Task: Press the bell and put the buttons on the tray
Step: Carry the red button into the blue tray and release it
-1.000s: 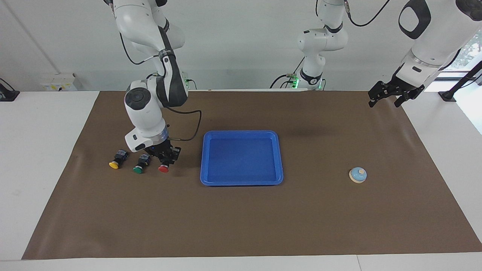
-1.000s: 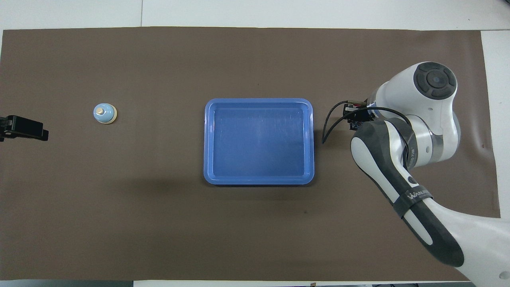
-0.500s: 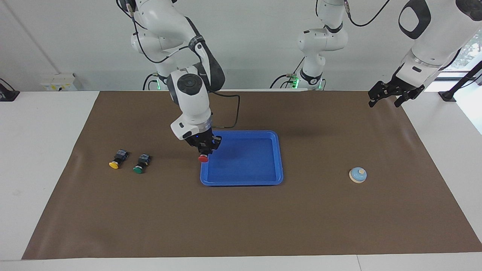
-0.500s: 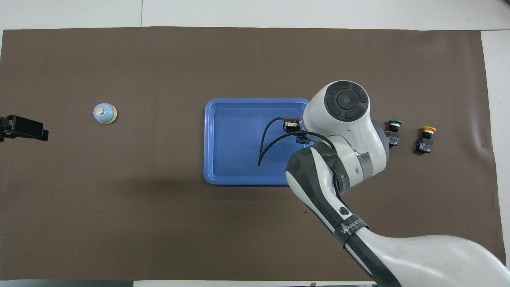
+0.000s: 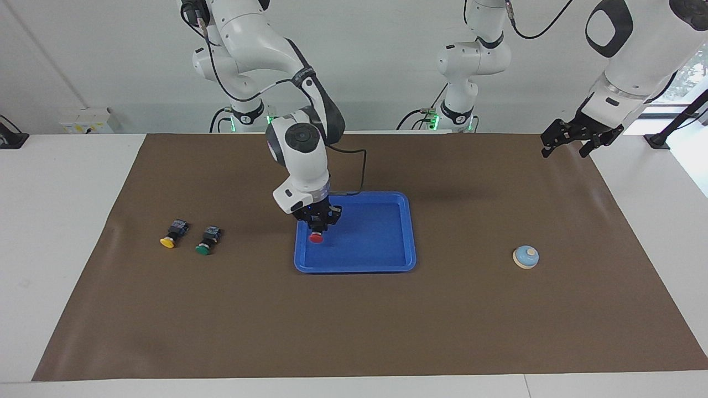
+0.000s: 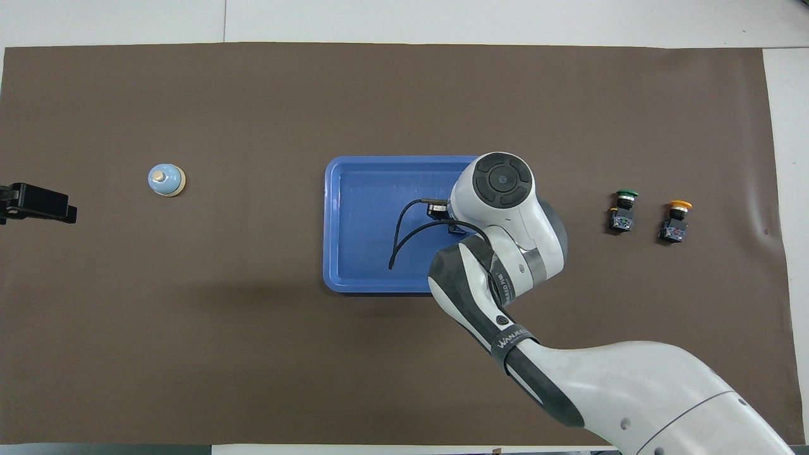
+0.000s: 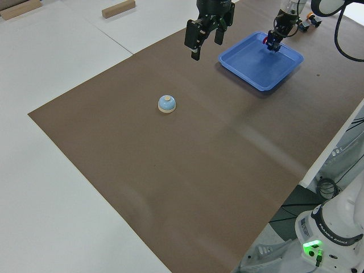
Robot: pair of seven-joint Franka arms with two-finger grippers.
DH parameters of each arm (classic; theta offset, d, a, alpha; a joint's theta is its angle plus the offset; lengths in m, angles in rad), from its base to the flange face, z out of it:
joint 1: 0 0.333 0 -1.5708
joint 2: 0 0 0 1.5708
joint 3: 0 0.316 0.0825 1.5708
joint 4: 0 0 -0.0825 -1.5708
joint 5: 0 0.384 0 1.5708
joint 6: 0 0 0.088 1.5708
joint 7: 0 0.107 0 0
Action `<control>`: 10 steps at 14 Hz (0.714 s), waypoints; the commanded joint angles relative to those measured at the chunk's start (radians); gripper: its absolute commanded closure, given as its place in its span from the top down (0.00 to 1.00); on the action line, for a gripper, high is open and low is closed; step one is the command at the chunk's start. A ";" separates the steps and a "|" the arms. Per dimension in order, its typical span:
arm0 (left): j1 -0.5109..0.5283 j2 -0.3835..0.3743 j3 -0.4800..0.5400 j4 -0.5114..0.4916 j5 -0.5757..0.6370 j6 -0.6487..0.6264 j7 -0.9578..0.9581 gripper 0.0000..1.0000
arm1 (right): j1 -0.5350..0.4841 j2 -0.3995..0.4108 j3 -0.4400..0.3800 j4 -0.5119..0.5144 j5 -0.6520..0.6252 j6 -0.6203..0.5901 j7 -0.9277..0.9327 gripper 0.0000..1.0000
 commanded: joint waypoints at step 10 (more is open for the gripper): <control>0.000 -0.006 0.003 0.005 0.004 -0.014 0.012 1.00 | -0.018 -0.111 -0.009 -0.017 0.018 -0.092 0.091 1.00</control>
